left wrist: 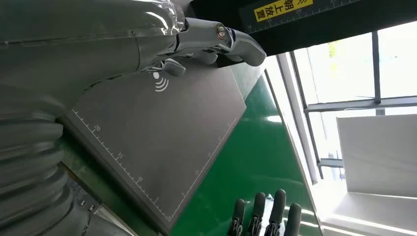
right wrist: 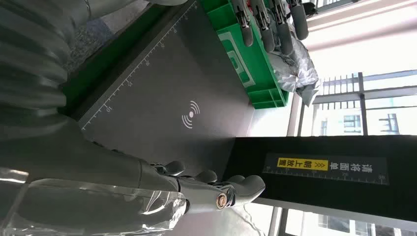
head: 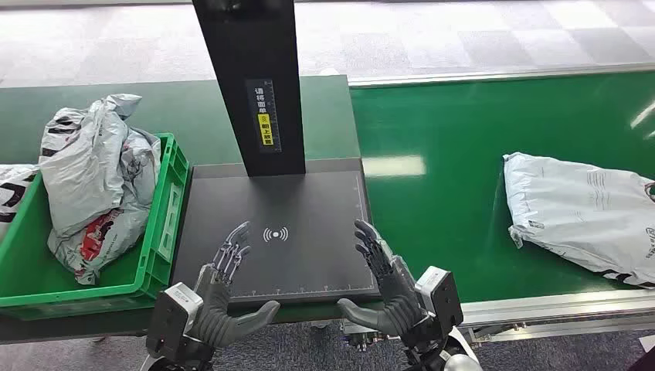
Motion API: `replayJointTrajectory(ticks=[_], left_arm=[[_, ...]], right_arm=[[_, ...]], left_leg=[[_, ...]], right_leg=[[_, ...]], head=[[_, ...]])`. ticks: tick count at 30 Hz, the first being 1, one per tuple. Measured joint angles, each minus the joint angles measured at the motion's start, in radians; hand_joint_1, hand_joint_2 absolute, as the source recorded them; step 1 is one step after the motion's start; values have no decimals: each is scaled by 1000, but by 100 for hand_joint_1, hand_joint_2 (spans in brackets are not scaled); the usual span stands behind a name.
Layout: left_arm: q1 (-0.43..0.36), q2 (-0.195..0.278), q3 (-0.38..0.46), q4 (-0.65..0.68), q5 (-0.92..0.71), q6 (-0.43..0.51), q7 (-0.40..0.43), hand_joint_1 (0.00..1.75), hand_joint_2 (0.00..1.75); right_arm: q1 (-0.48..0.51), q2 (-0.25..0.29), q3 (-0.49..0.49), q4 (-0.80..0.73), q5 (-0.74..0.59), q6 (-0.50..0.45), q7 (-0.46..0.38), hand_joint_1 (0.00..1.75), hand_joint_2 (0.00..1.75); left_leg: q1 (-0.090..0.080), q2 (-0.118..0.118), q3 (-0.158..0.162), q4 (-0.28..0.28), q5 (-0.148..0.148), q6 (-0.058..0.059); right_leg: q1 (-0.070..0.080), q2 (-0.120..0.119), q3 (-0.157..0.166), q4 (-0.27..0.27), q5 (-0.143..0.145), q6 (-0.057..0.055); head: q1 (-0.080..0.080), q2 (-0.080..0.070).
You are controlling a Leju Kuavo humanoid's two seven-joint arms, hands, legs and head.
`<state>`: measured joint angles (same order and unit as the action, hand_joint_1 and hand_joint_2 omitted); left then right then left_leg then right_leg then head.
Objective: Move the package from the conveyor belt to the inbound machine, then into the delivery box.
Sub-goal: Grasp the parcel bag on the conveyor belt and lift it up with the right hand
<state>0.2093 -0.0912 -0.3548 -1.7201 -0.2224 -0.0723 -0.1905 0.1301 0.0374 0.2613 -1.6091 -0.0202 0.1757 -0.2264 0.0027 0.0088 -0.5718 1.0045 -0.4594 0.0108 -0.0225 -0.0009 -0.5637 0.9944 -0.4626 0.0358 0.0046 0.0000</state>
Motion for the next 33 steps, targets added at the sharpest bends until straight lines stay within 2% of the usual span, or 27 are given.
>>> replayJointTrajectory(ticks=[17,22,26,33], left_arm=[[1,0,0,-5,-6,1,4,0,175],[8,0,1,-14,-6,5,6,0,175],[28,0,5,-35,-6,8,8,0,175],[38,0,15,-58,-6,3,8,0,175]], right_arm=[[-2,0,0,1,1,5,2,0,175],[-2,-2,-13,-6,67,-52,-5,0,175],[-27,-27,-96,-37,198,-127,28,0,175],[-169,-144,-279,-7,300,-142,101,0,175]], left_leg=[[0,0,0,0,0,0],[0,0,0,0,0,0],[0,0,0,0,0,0],[-1,-1,0,1,0,1]], right_leg=[[0,0,0,0,0,0],[0,0,0,0,0,0],[0,0,0,0,0,0],[-1,-1,1,0,2,1]], head=[[0,0],[0,0],[0,0],[0,0]])
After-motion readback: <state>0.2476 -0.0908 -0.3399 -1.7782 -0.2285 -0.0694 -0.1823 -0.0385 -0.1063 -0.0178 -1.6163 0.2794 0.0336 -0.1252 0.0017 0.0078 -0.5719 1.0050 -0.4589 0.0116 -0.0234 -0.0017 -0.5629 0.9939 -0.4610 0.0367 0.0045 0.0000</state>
